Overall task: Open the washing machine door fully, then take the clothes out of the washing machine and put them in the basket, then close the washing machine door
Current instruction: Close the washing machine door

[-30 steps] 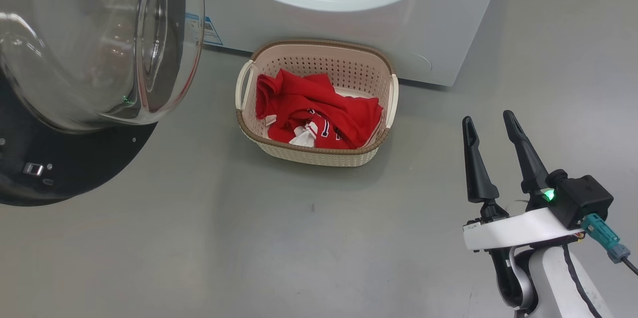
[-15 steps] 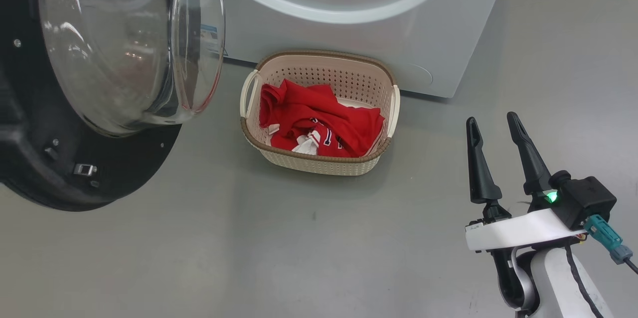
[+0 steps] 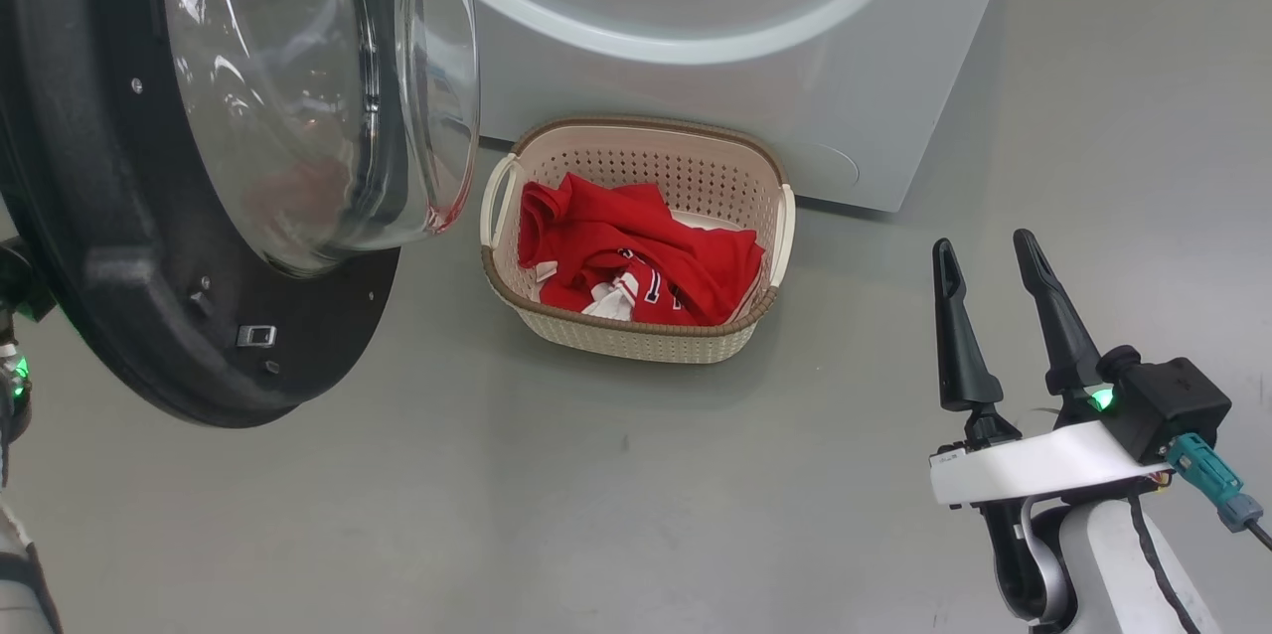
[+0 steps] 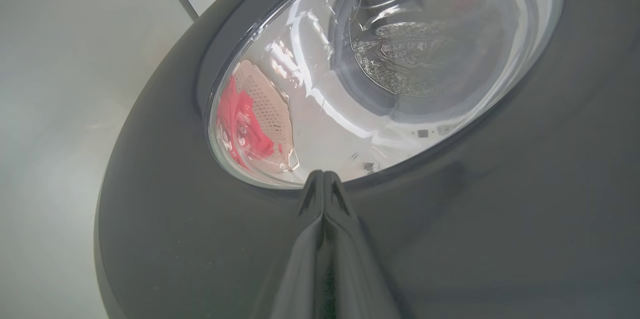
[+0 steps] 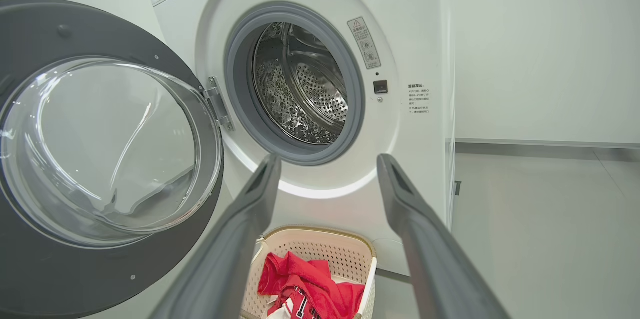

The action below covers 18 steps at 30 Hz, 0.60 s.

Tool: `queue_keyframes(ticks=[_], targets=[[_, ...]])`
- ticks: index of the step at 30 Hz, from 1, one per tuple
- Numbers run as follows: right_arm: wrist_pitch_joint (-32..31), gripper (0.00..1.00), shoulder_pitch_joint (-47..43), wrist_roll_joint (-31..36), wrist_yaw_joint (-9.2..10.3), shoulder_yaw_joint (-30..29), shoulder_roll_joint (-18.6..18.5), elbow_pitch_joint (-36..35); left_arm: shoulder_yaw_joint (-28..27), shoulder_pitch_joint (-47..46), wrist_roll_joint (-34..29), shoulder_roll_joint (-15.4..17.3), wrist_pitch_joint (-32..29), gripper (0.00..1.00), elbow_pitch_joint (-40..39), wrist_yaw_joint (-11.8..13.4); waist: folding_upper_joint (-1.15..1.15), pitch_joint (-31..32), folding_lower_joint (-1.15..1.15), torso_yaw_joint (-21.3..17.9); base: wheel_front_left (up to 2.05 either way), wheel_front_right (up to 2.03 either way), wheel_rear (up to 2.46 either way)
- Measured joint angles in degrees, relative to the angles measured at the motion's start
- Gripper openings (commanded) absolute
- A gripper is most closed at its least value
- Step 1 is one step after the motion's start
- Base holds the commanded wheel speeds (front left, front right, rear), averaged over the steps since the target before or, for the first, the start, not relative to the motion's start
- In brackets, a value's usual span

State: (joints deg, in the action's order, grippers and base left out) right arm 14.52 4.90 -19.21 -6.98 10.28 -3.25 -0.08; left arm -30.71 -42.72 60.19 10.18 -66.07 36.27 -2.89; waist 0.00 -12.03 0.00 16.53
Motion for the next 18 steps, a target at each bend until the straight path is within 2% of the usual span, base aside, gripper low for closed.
queue_keyframes(ticks=[14,18], targets=[[0.0,1.0,-0.8,-0.5,0.0,0.0,0.1,0.1,1.3,4.1,1.8,-3.2,-3.4,0.0,-6.9,0.2,0.0,0.9,0.0,-0.2,0.0,0.0,0.0],[0.0,1.0,-0.8,-0.5,0.0,0.0,0.2,0.1,1.0,5.9,-0.8,-3.1,0.3,0.0,-9.8,0.2,0.0,1.0,0.0,-0.3,0.0,0.0,0.0]])
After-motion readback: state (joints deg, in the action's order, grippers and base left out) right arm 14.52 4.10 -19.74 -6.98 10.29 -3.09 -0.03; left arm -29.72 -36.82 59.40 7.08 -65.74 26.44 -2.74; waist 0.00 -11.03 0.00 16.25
